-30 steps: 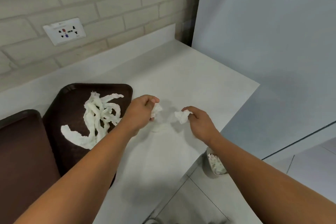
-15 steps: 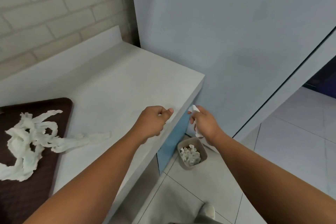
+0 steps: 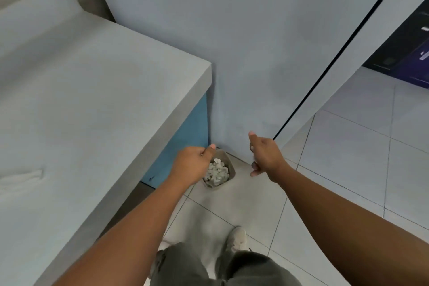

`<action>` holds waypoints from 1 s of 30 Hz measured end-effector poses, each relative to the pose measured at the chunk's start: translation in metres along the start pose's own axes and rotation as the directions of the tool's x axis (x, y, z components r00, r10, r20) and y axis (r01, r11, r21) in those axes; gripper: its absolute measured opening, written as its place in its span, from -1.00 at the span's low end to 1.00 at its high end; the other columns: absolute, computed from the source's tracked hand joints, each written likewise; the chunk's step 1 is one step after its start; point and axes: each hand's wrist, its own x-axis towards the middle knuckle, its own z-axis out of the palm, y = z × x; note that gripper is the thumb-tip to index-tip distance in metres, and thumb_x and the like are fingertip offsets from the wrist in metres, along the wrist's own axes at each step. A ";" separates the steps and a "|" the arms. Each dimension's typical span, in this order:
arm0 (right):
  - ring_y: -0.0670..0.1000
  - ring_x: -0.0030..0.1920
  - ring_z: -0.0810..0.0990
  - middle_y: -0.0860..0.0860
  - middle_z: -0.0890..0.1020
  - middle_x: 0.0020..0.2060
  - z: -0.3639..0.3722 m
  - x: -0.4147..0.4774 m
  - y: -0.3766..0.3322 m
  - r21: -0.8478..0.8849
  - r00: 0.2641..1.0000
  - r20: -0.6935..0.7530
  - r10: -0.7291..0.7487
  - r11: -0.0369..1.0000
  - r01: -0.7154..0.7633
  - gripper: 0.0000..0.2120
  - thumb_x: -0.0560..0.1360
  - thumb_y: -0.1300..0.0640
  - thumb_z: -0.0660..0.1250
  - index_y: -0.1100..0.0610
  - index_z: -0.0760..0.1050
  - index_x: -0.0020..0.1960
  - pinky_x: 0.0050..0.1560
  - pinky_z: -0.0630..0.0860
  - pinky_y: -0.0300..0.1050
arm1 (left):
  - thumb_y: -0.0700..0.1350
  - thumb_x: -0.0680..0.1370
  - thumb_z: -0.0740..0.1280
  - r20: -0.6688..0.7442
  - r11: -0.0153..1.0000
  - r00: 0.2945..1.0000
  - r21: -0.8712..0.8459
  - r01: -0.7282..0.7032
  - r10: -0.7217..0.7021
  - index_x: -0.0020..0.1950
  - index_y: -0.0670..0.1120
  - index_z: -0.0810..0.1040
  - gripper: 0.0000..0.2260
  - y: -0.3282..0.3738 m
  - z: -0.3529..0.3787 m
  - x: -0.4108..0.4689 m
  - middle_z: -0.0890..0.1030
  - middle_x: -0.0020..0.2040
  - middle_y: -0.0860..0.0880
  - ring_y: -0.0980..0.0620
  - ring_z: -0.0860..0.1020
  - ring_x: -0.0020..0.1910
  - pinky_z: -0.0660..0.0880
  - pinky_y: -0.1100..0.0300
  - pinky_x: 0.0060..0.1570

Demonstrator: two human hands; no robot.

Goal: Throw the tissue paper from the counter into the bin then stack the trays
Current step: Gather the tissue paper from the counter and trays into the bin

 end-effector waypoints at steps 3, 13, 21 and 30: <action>0.05 -0.48 0.40 0.05 0.38 -0.42 0.003 0.029 0.040 -0.092 1.000 0.016 0.013 0.996 -0.012 -0.57 0.62 -0.17 0.10 0.16 0.42 -0.18 -0.49 0.32 -0.21 | 0.20 0.61 0.20 0.025 0.998 0.998 0.034 0.055 -0.056 -0.49 -0.09 0.22 -0.44 -0.024 0.036 0.009 0.26 -0.57 0.03 0.10 0.27 -0.54 0.21 0.15 -0.45; 0.10 -0.39 0.48 0.22 0.55 -0.42 0.057 0.160 0.167 -0.306 0.997 -0.054 0.052 0.950 -0.066 -0.42 0.59 -0.18 0.20 0.27 0.46 -0.36 -0.27 0.49 0.04 | 0.19 0.60 0.23 0.123 0.946 0.940 0.111 0.305 -0.317 -0.50 -0.11 0.26 -0.43 -0.157 0.146 0.094 0.34 -0.51 -0.05 -0.05 0.36 -0.43 0.25 0.13 -0.39; 0.18 -0.29 0.45 0.12 0.45 -0.42 0.109 0.241 0.258 -0.515 0.994 0.005 0.108 0.852 -0.090 -0.40 0.60 -0.26 0.04 0.11 0.27 -0.45 -0.23 0.39 -0.02 | 0.11 0.62 0.20 0.147 0.909 0.897 0.088 0.407 -0.416 -0.38 -0.19 0.40 -0.52 -0.244 0.241 0.173 0.47 -0.34 -0.21 -0.16 0.48 -0.25 0.40 0.06 -0.23; 0.18 -0.26 0.46 0.12 0.46 -0.39 0.116 0.295 0.328 -0.482 0.993 0.005 0.117 0.871 -0.100 -0.44 0.66 -0.11 -0.03 0.14 0.31 -0.43 -0.19 0.39 -0.02 | 0.01 0.61 0.23 0.410 0.521 0.702 -0.475 0.709 -0.582 0.01 -0.02 0.57 -0.83 -0.302 0.314 0.259 0.64 -0.11 0.02 0.05 0.57 -0.14 0.46 0.17 -0.13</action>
